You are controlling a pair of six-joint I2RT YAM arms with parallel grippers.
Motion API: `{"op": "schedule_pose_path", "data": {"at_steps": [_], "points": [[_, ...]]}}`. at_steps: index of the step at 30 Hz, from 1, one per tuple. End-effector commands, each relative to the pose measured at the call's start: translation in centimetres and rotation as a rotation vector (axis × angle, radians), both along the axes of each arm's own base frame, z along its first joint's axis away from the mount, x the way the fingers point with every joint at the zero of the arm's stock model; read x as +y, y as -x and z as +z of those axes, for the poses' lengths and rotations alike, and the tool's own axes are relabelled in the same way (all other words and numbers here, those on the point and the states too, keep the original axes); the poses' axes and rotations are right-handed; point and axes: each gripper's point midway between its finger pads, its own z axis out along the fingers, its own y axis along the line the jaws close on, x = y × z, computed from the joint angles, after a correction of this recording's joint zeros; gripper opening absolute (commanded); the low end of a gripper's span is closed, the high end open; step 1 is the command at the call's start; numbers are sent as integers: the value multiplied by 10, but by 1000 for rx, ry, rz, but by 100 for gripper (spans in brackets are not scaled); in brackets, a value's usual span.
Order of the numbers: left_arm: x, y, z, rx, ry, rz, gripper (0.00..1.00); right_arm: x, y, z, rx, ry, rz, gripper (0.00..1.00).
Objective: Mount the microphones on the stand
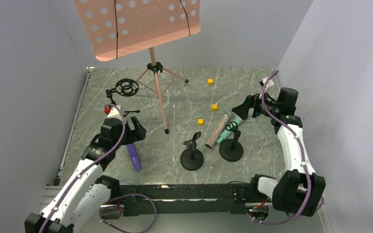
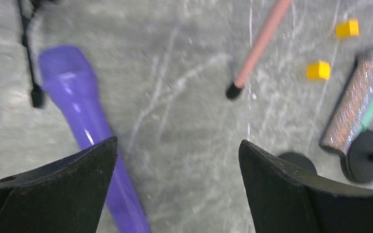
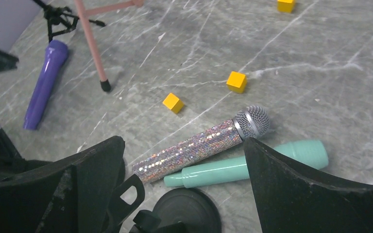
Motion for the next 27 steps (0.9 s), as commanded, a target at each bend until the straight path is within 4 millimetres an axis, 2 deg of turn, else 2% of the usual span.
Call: {"op": "schedule_pose_path", "data": {"at_steps": [1, 5, 8, 12, 13, 17, 22, 25, 27], "points": [[44, -37, 32, -285, -72, 199, 99, 13, 7, 17, -76, 15, 155, 100], [71, -61, 54, -480, 7, 274, 98, 17, 13, 17, -108, 15, 192, 100], [81, -72, 62, -499, 2, 273, 98, 21, 20, 22, -161, 19, 223, 100], [54, -77, 88, -524, 48, 108, 95, 23, 26, 28, -210, 33, 241, 100], [46, -76, 93, -535, 68, 61, 97, 24, 26, 28, -213, 36, 244, 100], [2, -47, 104, -549, 187, -193, 99, 23, 27, 28, -215, 49, 255, 100], [-55, 9, 116, -565, 314, -522, 99, 24, 27, 26, -211, 48, 263, 100], [-87, 39, 121, -593, 280, -678, 99, 24, 26, 25, -205, 43, 265, 100], [-102, 51, 121, -620, 235, -750, 99, 24, 26, 24, -199, 39, 266, 100]]}}
